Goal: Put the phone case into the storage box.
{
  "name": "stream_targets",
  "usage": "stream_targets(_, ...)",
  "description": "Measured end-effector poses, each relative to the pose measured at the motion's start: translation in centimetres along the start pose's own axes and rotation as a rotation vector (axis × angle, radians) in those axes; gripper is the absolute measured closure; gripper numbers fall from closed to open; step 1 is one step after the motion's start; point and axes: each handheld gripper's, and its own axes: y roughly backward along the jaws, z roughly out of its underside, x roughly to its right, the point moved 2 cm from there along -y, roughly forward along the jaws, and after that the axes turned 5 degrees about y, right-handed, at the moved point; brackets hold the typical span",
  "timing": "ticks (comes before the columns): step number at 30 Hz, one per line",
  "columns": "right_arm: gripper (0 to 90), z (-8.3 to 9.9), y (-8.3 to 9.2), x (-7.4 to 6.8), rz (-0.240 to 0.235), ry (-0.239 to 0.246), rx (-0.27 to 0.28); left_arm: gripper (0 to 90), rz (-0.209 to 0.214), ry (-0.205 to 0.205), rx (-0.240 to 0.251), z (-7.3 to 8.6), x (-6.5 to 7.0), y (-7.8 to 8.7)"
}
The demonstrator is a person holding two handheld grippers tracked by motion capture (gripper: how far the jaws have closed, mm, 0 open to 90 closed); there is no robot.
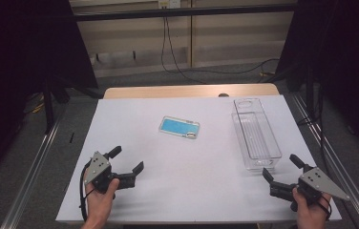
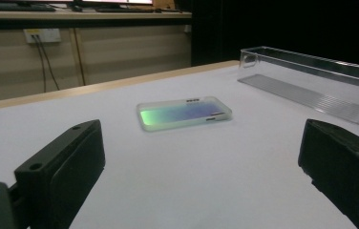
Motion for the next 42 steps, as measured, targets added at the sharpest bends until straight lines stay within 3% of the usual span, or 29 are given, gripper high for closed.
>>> stream_targets(6, 0.0, 0.0, 0.0, 0.0, -0.003, 0.003, 0.001, 2.5, 0.01, -0.006, -0.003, -0.1, 0.2, -1.1)
stream_targets(9, 0.0, 0.0, 0.0, 0.0, -0.003, 0.001, 0.0, 2.4, 0.016, -0.027, 0.003, -0.2, 0.0, -1.6)
stream_targets(16, 0.0, 0.0, 0.0, 0.0, -0.004, 0.001, 0.0, 2.2, -0.002, 0.01, 0.009, -0.2, -0.5, -2.4)
stream_targets(31, 0.0, 0.0, 0.0, 0.0, -0.004, 0.001, 0.004, 2.7, 0.004, -0.024, 0.05, -2.0, -0.7, -4.9)
stream_targets(42, 0.0, 0.0, 0.0, 0.0, -0.008, 0.003, 0.001, 2.9, 0.021, -0.041, 0.031, -2.7, -0.2, -7.2)
